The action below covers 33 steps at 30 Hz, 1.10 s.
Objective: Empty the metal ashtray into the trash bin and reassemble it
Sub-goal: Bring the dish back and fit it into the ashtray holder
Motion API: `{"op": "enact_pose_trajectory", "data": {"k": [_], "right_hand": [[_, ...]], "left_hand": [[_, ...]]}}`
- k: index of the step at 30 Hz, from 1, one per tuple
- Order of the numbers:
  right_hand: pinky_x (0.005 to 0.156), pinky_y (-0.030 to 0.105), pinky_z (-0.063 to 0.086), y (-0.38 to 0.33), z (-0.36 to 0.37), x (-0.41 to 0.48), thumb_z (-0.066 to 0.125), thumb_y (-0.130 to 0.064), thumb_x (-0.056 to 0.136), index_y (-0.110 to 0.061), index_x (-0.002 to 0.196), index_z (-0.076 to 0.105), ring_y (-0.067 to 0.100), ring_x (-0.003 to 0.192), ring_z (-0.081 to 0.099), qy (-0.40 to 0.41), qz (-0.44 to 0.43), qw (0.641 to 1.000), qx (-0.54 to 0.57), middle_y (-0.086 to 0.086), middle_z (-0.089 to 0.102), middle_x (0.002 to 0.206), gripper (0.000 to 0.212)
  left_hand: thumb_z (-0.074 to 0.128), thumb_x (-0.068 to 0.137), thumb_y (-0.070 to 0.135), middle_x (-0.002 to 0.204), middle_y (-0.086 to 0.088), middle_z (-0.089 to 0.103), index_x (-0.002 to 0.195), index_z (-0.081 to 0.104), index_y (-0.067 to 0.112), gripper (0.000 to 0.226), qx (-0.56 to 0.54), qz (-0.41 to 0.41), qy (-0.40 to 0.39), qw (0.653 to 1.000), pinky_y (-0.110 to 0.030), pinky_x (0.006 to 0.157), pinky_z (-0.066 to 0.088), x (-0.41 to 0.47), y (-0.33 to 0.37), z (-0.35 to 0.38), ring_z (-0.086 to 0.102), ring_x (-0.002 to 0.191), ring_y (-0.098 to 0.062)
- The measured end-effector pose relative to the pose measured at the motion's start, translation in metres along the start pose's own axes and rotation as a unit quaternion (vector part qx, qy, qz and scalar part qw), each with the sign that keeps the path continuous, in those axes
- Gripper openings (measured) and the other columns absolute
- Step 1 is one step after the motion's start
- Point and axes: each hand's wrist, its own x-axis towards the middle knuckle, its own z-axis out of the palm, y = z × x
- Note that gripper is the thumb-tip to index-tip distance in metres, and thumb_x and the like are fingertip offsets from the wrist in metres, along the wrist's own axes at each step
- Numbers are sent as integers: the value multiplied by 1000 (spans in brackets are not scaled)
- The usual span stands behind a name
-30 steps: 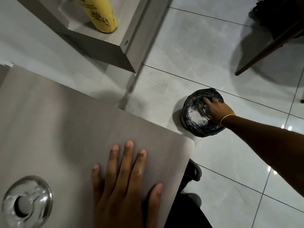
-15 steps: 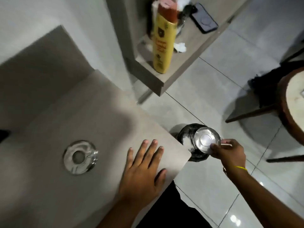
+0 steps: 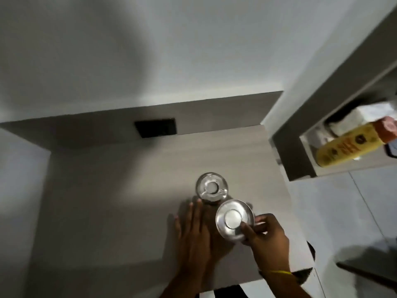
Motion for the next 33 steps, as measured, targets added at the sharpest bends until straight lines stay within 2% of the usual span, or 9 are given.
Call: {"op": "enact_pose_trajectory", "data": {"k": [2,6,12,16,21,24,28,30,33], "right_hand": [[65,42,65,-16,33,-1,96,-19,72,-21,83,65,15,65,72,-22,-15,1000,0,-2,72,65,33],[61,21,44,-41,84,-5,91,-14,76,-17,86,67,7,66,63,-47,-44,998,-21,-7,68,66,27],[75,29,50,-49,133,-7,86,-17,78,-17,88,69,33,79,74,-42,-40,997,-53,-11,64,63,20],[77,54,65,-53,144,-8,81,-20,80,-20,93,61,42,77,76,-68,-22,997,-33,5,75,75,23],[77,37,52,-65,126,-5,82,-27,85,-16,100,64,43,89,74,-15,-127,985,-112,7,75,82,26],[85,45,55,-75,106,14,81,-16,81,-10,108,69,45,100,67,-38,-252,949,-184,15,70,109,30],[104,59,51,-93,94,39,84,-32,78,-28,156,49,41,146,35,-181,-304,856,-376,9,34,165,85],[104,62,54,-100,92,48,83,-33,80,-41,161,37,38,152,28,-235,-314,811,-434,1,23,171,94],[104,60,56,-108,91,53,83,-38,79,-42,161,35,42,145,35,-257,-331,773,-476,6,26,166,95]], "left_hand": [[44,98,45,172,-14,39,149,64,14,63,-1,-48,15,999,-70,120,30,-7,-44,-1,40,158,-37],[44,103,51,174,-13,38,158,51,15,66,11,-90,37,995,-72,123,31,-17,-110,-8,31,163,-34],[49,103,52,178,-9,30,165,41,19,70,-6,-85,72,994,-68,128,21,-21,-130,-2,18,168,-30],[51,102,52,179,-9,29,165,40,18,72,-4,-81,86,993,-68,128,21,-22,-131,1,18,168,-30],[50,102,52,179,-9,27,165,40,19,72,-4,-76,95,993,-68,128,20,-21,-132,4,16,168,-30],[49,102,52,179,-8,28,165,40,19,71,-11,-79,99,992,-68,129,20,-20,-131,6,16,168,-29],[55,101,50,178,-9,31,163,44,18,71,-15,-77,111,991,-69,128,22,-20,-132,8,21,167,-30],[57,100,51,177,-9,32,163,44,18,72,-10,-72,114,991,-69,127,23,-21,-133,9,21,167,-30],[56,99,52,178,-9,31,163,43,18,74,0,-68,107,992,-69,126,23,-21,-135,11,21,167,-31]]}}
